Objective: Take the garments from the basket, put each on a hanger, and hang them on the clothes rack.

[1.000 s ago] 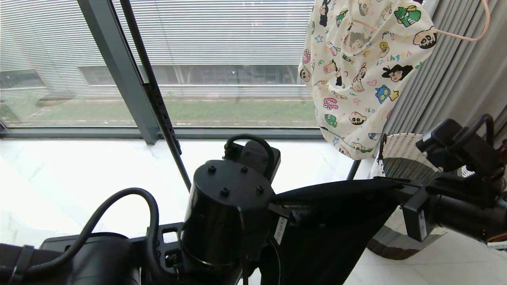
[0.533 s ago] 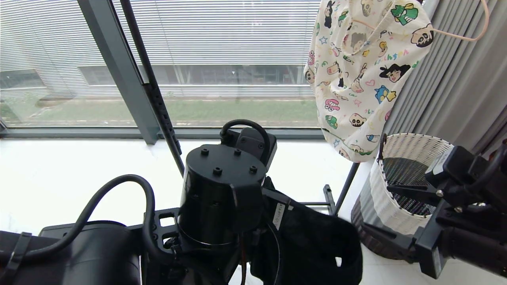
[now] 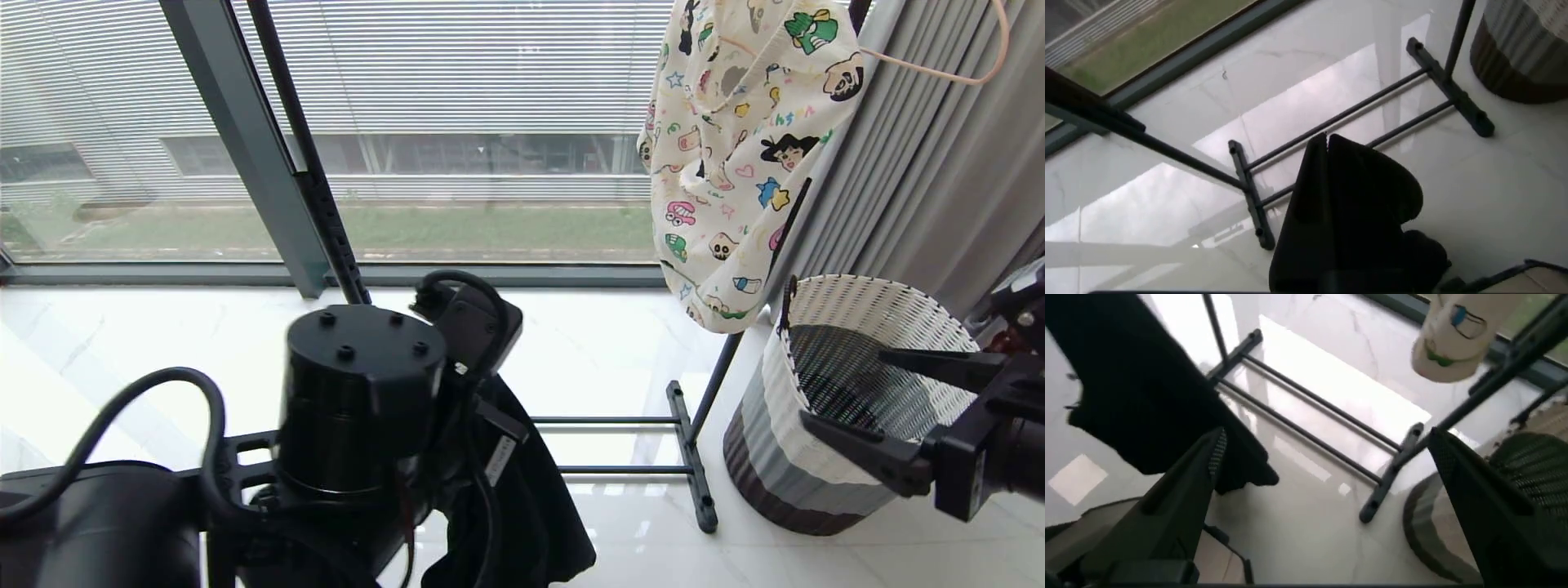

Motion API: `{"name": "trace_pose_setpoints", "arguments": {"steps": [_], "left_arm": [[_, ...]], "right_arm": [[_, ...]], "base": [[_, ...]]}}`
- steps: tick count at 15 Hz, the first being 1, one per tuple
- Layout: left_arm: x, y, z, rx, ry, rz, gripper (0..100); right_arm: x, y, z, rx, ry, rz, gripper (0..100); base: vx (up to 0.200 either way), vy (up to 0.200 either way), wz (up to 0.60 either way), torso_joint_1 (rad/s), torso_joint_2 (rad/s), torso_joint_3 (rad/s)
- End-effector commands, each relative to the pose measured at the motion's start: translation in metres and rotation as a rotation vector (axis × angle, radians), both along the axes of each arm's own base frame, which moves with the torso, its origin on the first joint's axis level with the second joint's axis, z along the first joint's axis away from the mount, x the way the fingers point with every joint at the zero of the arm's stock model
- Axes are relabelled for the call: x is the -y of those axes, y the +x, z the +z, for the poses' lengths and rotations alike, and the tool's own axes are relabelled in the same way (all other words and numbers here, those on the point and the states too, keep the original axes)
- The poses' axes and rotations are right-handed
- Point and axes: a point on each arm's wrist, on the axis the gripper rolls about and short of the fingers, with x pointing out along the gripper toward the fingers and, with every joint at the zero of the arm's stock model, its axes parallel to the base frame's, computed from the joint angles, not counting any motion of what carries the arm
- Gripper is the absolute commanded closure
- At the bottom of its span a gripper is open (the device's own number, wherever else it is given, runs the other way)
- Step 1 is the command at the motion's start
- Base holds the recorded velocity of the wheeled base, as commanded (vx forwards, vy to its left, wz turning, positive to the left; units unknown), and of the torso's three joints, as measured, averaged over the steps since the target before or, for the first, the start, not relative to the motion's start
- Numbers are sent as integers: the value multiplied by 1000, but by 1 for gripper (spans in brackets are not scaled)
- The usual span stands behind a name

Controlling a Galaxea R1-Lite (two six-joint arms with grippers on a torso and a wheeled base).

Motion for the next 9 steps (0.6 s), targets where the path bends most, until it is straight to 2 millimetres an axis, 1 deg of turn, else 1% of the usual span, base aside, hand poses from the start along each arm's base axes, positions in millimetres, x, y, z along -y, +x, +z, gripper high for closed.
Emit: {"name": "trace_pose_setpoints", "arguments": {"steps": [1, 2, 3, 4, 5, 7, 9], "left_arm": [[-64, -8, 8, 28, 7, 85, 100], [-95, -15, 3, 30, 30, 140, 100], [-120, -22, 0, 33, 34, 182, 100], [-141, -28, -3, 32, 31, 215, 100], [-153, -32, -4, 36, 29, 250, 100], [-167, -30, -2, 49, 18, 338, 100], [-169, -32, -2, 55, 14, 343, 100]], "right_arm": [[49, 15, 0, -25, -13, -338, 0], [60, 17, -3, -42, -32, -416, 0], [67, 17, -6, -51, -65, -461, 0], [74, 18, -15, -74, -126, -492, 0], [77, 17, -22, -84, -172, -497, 0], [77, 17, -24, -81, -182, -495, 0], [78, 17, -24, -80, -182, -501, 0]], "base": [[0, 0, 0, 0, 0, 0], [0, 0, 0, 0, 0, 0], [0, 0, 0, 0, 0, 0], [0, 0, 0, 0, 0, 0], [0, 0, 0, 0, 0, 0], [0, 0, 0, 0, 0, 0], [0, 0, 0, 0, 0, 0]]}}
